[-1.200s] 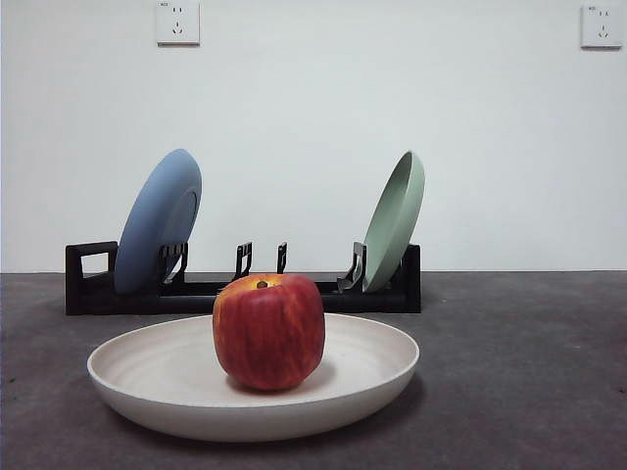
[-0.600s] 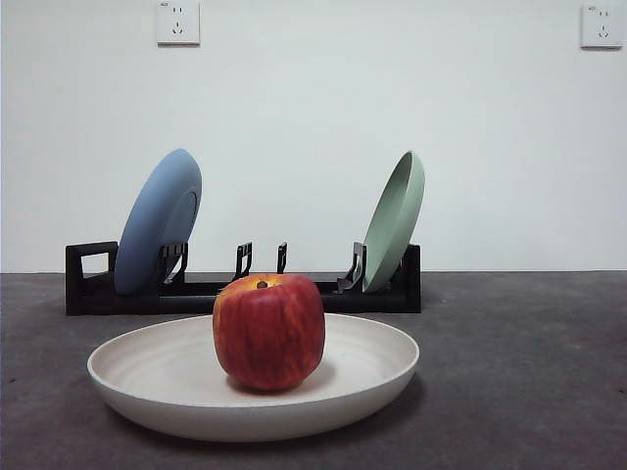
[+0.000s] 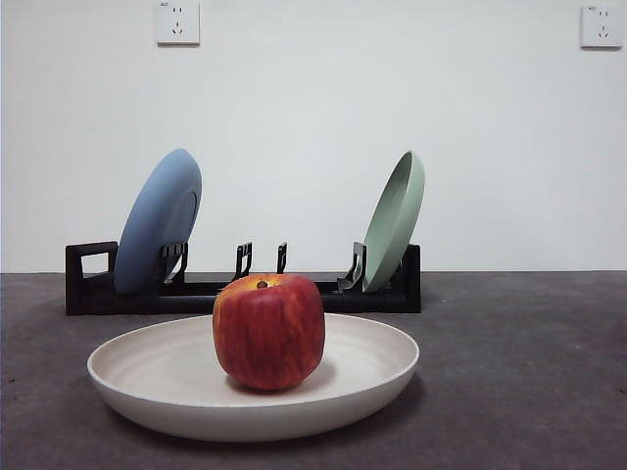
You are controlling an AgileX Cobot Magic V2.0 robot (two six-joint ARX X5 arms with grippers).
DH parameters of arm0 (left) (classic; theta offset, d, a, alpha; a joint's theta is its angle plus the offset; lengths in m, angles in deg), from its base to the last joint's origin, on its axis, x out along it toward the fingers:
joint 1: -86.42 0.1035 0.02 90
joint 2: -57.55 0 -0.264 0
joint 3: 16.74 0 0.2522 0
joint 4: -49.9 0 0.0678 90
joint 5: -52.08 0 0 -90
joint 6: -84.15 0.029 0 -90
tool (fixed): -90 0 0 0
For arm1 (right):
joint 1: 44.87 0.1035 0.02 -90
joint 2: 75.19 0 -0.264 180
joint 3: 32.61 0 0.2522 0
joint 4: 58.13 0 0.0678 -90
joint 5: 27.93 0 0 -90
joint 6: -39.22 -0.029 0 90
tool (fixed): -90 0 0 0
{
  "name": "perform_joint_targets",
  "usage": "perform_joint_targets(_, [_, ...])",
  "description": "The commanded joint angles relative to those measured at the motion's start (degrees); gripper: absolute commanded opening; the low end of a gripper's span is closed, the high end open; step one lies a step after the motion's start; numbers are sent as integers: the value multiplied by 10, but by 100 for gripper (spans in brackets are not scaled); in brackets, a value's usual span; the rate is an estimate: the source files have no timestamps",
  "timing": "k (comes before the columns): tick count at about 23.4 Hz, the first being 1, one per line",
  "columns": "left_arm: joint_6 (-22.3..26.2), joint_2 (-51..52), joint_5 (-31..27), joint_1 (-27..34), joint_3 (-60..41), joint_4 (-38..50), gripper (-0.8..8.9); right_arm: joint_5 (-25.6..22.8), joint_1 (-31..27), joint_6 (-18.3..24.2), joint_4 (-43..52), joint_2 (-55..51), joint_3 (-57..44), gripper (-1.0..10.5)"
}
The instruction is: Take the yellow plate from the plate rack,put the plate on the table,take the apple from the table,put the apple in the plate
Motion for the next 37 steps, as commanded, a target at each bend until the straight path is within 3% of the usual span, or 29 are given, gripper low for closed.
perform_joint_targets(1, [-3,0,2,2,-6,7,-3,-30,-13,20,-2,-6,-1,1])
perform_joint_targets(4, [-3,-1,2,2,-6,7,-3,-68,-90,76,24,-36,-31,1])
perform_joint_targets(5, [-3,-1,2,2,-6,7,-3,-43,-130,94,82,-66,-73,1])
perform_joint_targets(8, [-3,-5,2,2,-6,7,-3,134,-259,134,321,-191,-266,1])
perform_joint_targets(9, [-3,-7,2,2,-6,7,-3,166,-305,137,393,-242,-338,1])
perform_joint_targets(12, [-3,-12,2,2,-6,7,-3,161,-423,136,528,-381,-523,1])
perform_joint_targets(15, [-3,-18,2,2,-6,7,-3,153,-489,135,562,-500,-653,1])
perform_joint_targets(19, [-3,-19,2,2,-6,7,-3,152,-513,137,570,-565,-724,1])
perform_joint_targets(24, [-3,-21,2,2,-6,7,-3,146,-514,133,622,-564,-786,1])
perform_joint_targets(28, [-3,-23,2,2,-6,7,-3,130,-513,138,608,-564,-790,1])
perform_joint_targets(33, [-3,-25,2,2,-6,7,-3,74,-491,138,580,-564,-790,1])
perform_joint_targets(37, [-3,-25,2,2,-6,7,-3,74,-464,138,575,-564,-790,1])
